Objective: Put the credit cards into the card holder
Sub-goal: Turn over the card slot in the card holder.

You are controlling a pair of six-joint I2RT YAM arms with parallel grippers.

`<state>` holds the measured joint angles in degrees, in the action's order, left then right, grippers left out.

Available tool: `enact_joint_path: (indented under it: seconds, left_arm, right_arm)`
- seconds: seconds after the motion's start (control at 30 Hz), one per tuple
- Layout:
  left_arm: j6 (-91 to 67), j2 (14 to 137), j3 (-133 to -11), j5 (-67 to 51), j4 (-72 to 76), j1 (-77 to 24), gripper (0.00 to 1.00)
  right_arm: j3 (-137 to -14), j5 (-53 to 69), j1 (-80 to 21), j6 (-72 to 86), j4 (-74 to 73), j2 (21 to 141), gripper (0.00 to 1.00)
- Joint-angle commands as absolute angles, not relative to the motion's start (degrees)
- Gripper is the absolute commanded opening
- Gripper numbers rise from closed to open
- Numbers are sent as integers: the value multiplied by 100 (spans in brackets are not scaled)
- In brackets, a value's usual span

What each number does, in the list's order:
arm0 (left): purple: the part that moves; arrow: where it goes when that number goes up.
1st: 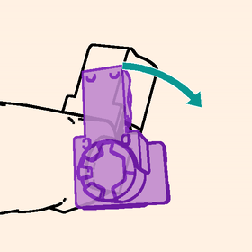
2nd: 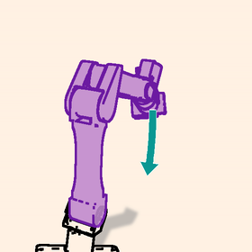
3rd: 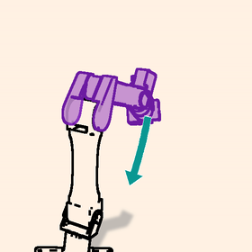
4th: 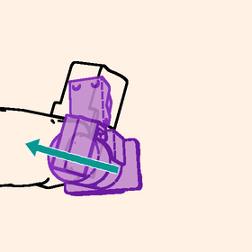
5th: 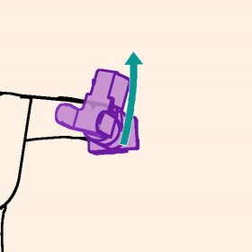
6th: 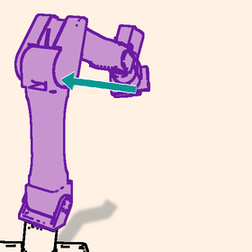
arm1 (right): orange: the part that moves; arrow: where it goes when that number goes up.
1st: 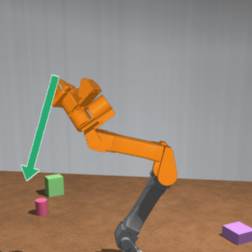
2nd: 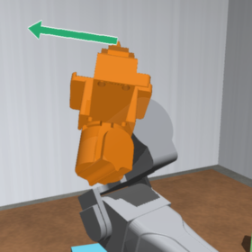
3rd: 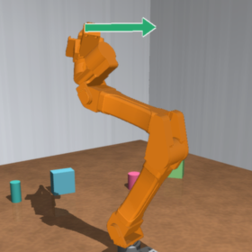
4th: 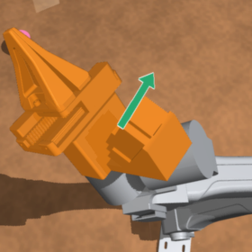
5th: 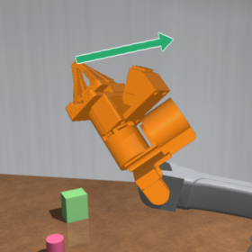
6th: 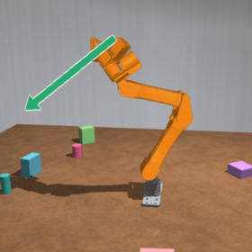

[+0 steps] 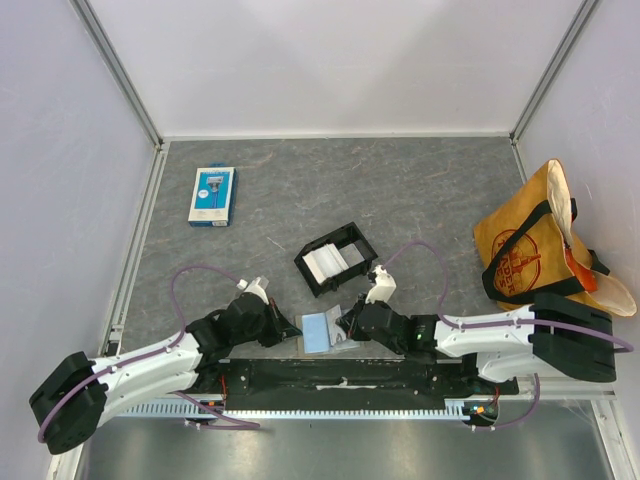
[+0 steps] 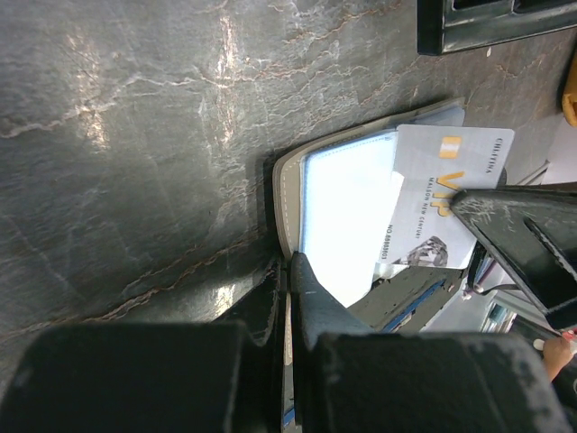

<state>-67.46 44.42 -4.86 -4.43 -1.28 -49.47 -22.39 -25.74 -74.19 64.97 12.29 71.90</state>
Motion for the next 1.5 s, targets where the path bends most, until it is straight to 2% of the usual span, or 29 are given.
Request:
enact_joint_path:
  seconds: [0.0, 0.27, 0.67, 1.17, 1.47]
  left_arm:
    - [-6847, 4438, -536, -167, -264, -4931, 2]
    - [-6891, 4421, -536, -149, -264, -4931, 2]
    - [-6917, 4307, -536, -114, -316, -4931, 2]
    - [-6917, 4289, -580, -97, -334, -4939, 2]
    - [-6934, 4280, -571, -88, -343, -4922, 2]
  right_arm:
    - [-2092, -2329, -7330, 6653, 1828, 7391, 0]
    - [-1899, -2092, -7304, 6785, 2338, 7480, 0]
    - [-1775, -2505, -7304, 6882, 1889, 6812, 0]
    - [-1784, -2294, -7304, 6873, 2276, 7365, 0]
    - [-1688, -2426, -7304, 6891, 2250, 7049, 0]
